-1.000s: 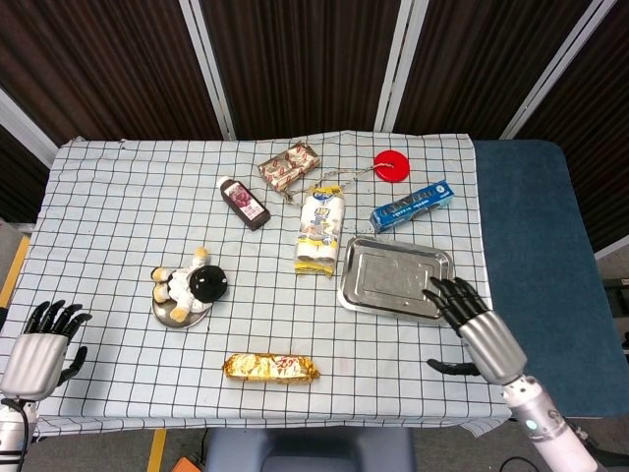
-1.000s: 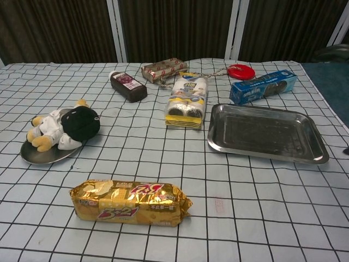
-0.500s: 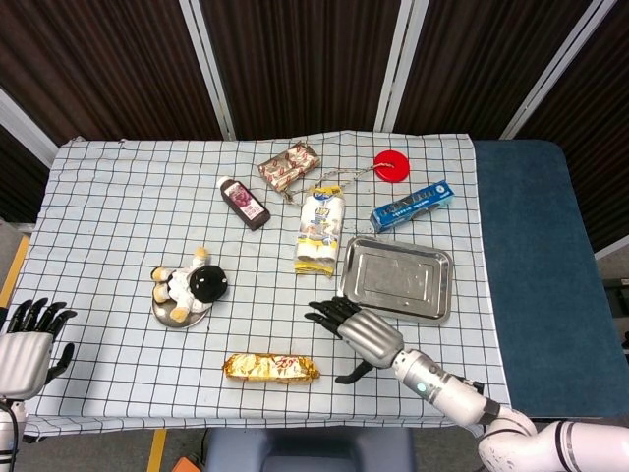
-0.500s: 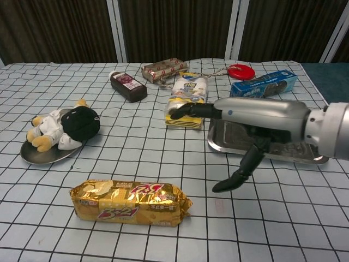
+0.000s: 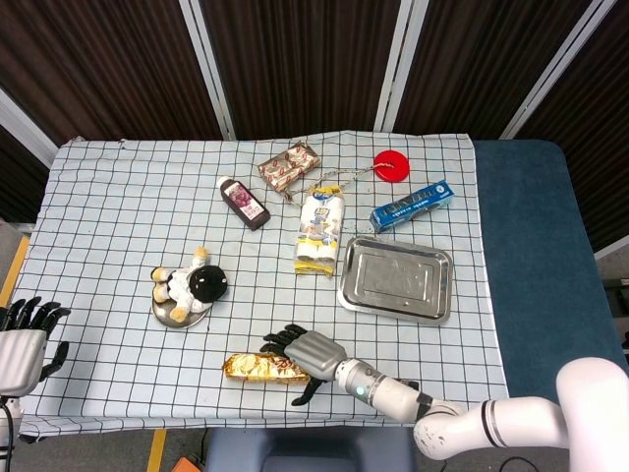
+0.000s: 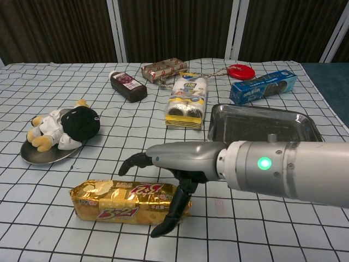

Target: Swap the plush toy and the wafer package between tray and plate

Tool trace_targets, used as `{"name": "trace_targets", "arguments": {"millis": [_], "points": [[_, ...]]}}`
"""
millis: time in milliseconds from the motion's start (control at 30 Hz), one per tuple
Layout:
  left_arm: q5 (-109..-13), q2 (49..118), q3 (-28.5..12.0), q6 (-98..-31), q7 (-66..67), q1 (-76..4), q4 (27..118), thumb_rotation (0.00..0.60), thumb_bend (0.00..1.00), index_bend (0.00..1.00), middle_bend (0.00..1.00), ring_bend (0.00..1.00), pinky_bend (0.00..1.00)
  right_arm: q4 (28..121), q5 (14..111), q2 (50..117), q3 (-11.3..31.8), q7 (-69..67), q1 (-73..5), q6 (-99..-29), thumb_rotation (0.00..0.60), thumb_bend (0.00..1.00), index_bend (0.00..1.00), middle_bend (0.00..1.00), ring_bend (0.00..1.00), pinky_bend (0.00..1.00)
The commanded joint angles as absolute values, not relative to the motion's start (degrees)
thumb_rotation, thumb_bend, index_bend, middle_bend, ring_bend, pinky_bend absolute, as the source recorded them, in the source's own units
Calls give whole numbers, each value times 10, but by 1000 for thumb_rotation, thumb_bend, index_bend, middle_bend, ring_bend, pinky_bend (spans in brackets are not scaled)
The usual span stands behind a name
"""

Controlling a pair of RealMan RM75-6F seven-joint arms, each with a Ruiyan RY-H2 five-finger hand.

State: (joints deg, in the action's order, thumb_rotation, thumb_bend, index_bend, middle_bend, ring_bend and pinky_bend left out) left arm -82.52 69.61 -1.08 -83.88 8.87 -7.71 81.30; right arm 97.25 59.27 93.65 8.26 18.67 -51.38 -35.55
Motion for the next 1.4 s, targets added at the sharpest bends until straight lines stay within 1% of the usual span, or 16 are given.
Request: {"name": "trace_targets", "arguments": {"millis": [33,100,200,300,333,367,433,533,667,767,900,1000,1100,1200,1300,1400], "points": [[-825,694,-13,-837,84,-76,813,600,424,284,228,115,117,941,556,970,71,217,-537,-374,600,109,286,204,238,195],[-826,693,-13,-838,81,-75,814,600,423,284,230,115,117,930,543,981,67,225,-542,-383,600,109,318,243,281,232],[-828,693,-14,-838,79,-75,815,600,424,284,231,115,117,918,540,990,65,230,-546,-396,600,109,393,317,369,307],[-829,692,-15,-836,79,-75,815,600,423,284,232,115,116,907,559,999,62,236,-543,-423,600,138,519,413,498,422],[-828,692,-15,-835,79,-75,815,600,423,284,231,115,117,905,569,1002,61,238,-541,-434,600,174,587,460,565,486],[-828,692,-15,-835,79,-75,816,600,423,284,232,115,117,902,580,1005,60,239,-537,-447,600,197,627,488,602,521],[-828,691,-16,-833,79,-74,817,600,423,285,231,115,117,899,606,1010,58,238,-529,-474,600,247,737,574,699,609],[-829,691,-16,-832,79,-74,819,600,423,284,232,115,117,898,643,1013,56,235,-515,-512,600,290,839,657,779,680],[-831,691,-16,-832,81,-74,820,600,423,284,232,115,117,912,684,999,59,231,-497,-560,600,313,871,683,804,703],[-833,690,-16,-832,81,-74,821,600,423,284,233,119,117,937,706,969,66,240,-479,-602,600,313,881,691,812,709],[-837,692,-16,-832,83,-74,821,600,422,285,238,126,116,973,718,912,78,257,-447,-662,600,318,891,701,822,715],[-839,692,-15,-831,85,-74,823,600,423,285,238,126,117,988,702,867,90,259,-424,-686,600,324,892,702,824,716],[-841,693,-16,-833,88,-74,824,600,424,285,238,126,116,985,679,829,100,247,-405,-695,600,329,892,703,824,716],[-844,694,-15,-834,88,-73,826,600,423,285,240,126,117,967,658,802,106,217,-391,-684,600,330,892,702,824,716],[-848,695,-13,-832,89,-74,826,600,423,285,244,126,117,937,644,787,110,179,-383,-664,600,330,892,702,824,716],[-849,696,-12,-828,89,-75,826,600,424,286,248,127,117,893,644,788,110,146,-378,-649,600,331,892,703,824,718]]}}
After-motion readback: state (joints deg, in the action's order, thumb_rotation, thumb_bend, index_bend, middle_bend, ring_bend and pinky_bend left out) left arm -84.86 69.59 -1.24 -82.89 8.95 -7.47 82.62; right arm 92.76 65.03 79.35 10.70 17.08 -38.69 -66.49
